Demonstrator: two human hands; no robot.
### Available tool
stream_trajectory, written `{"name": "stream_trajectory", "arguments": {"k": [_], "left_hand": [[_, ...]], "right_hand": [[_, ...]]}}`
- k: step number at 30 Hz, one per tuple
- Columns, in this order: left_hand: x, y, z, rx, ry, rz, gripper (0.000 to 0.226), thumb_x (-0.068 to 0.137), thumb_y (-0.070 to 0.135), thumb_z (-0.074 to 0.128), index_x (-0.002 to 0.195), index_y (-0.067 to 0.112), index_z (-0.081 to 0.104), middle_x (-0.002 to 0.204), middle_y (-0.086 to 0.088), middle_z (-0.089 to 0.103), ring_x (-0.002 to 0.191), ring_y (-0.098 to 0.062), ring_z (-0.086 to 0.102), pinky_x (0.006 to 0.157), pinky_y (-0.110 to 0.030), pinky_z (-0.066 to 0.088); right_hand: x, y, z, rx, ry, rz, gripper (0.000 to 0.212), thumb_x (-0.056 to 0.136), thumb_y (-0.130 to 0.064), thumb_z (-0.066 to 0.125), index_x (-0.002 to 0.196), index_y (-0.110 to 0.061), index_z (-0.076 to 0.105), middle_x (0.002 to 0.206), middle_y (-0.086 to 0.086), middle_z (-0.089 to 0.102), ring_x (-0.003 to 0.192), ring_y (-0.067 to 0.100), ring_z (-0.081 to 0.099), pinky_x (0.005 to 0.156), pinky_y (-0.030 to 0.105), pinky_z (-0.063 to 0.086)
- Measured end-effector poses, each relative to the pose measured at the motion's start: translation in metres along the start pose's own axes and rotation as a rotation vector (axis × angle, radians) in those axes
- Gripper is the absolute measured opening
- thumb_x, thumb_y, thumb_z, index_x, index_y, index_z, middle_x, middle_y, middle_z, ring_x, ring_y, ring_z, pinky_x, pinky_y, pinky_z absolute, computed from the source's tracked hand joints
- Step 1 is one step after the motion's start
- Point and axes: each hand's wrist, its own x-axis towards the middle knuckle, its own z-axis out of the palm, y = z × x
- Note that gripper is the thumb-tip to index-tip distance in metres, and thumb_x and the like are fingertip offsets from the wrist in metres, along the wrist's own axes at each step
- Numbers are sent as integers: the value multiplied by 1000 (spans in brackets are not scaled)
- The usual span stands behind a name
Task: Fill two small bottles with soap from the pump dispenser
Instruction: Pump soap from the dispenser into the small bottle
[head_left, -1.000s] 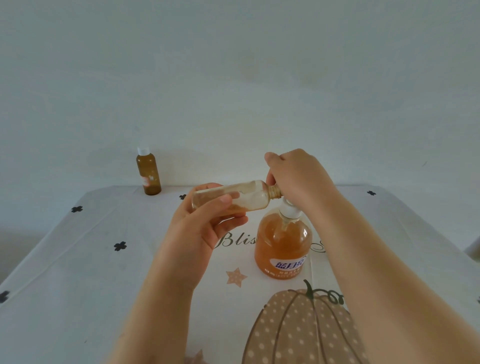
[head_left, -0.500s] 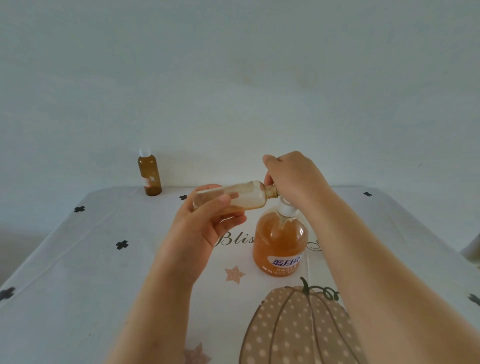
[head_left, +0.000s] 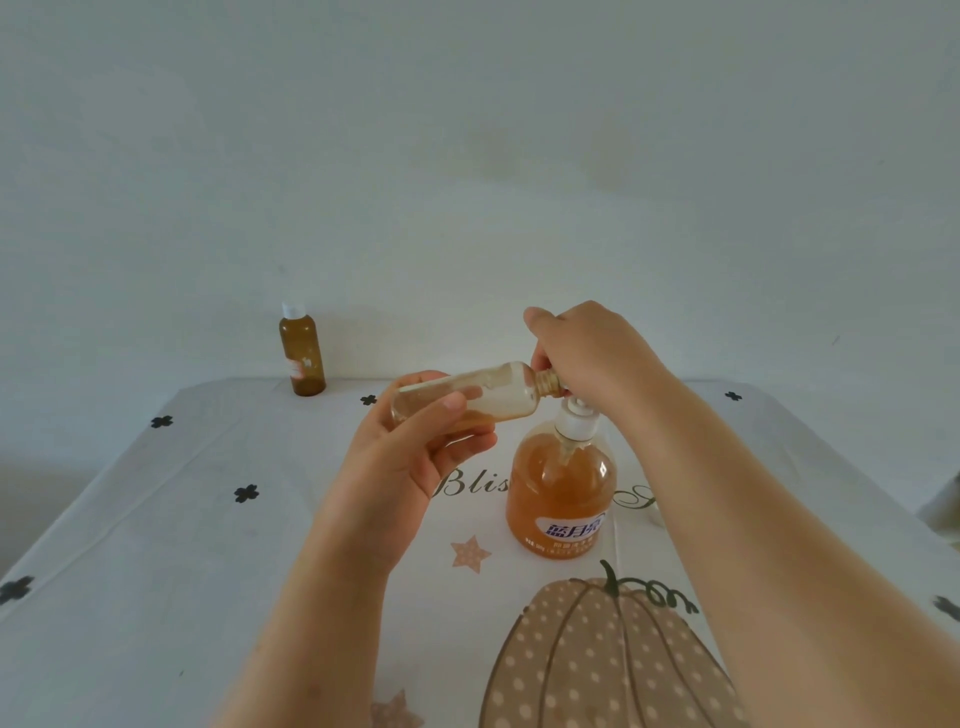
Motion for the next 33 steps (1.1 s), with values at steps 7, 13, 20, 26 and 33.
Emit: {"name": "stream_trajectory", "arguments": {"k": [7,13,20,26,33], "left_hand": [[4,-3,-3,29,-10,-3,43,80,14,66,118,-1,57,102,-15,73,87,-27,72,75,-32,58],[6,-4,-6,38,-16,-7,46,80,13,66,121,-4,56,101,-15,72,89,-28,71,75,-33,59],[5,-4,-6,43,-25,-14,37,79,13,66,114,3,58,102,-15,73,87,-27,72,75,-33,59],[4,-2,-4,33,-30,-6,39,79,13,67,116,3,57,104,-17,72,89,-28,71,75,-33,59],[2,1,-3,15,-46,2,56,82,14,68,130,-10,50,111,-21,69,92,-30,70,77,-32,58]], "right_hand": [[3,7,5,7,39,-37,50,102,-40,39,95,-5,74,73,5,68,66,22,59,65,32,45],[4,11,8,39,16,-45,48,103,-35,40,77,-11,72,64,-1,63,62,19,58,58,29,41],[1,10,8,69,16,-25,47,103,-36,41,77,-12,72,61,-3,62,59,16,55,57,29,38],[-2,8,7,70,16,-4,45,101,-37,43,82,-10,74,64,-1,64,58,17,56,59,29,42],[-4,-3,-5,26,12,-32,46,101,-38,44,78,-12,74,60,-1,62,58,23,61,70,34,53]]}}
